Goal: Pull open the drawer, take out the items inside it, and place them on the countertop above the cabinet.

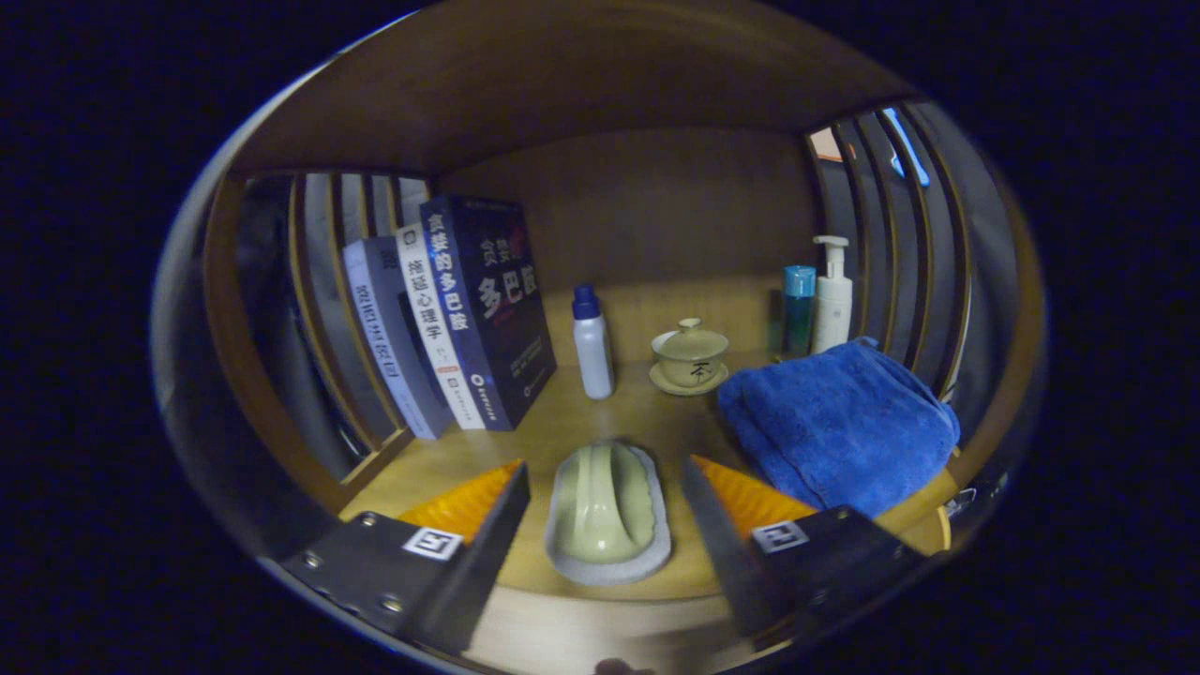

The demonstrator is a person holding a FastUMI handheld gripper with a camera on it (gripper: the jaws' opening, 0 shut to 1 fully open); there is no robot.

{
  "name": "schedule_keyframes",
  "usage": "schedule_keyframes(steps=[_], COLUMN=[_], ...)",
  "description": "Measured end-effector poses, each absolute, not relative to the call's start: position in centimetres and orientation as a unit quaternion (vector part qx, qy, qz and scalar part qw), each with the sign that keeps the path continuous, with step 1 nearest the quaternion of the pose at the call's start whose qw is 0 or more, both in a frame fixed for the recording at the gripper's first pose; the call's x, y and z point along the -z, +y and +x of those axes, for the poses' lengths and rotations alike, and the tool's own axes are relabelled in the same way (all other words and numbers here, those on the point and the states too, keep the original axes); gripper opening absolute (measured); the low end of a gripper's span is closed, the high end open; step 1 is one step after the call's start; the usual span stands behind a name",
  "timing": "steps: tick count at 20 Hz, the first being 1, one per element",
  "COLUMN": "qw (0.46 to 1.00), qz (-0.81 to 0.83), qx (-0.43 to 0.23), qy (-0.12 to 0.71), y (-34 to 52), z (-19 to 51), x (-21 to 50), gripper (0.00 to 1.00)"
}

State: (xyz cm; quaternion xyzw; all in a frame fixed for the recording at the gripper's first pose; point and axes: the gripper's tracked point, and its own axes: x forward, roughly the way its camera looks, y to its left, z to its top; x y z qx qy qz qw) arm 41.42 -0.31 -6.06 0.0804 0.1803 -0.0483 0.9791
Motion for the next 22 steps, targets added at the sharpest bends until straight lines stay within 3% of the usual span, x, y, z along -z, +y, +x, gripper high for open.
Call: schedule_keyframes(steps=[1, 10, 22], qw=[0.981, 0.993, 0.996], qz=[0.075, 0.061, 0.017], qx=[0.043, -0.011, -0.016], qy=[0.171, 0.104, 0.086], y=[-0.1, 2.6, 4.5], z=[40.2, 28.0, 15.7], x=[5.2, 0.9, 4.5], gripper=[1.00, 1.00, 1.00])
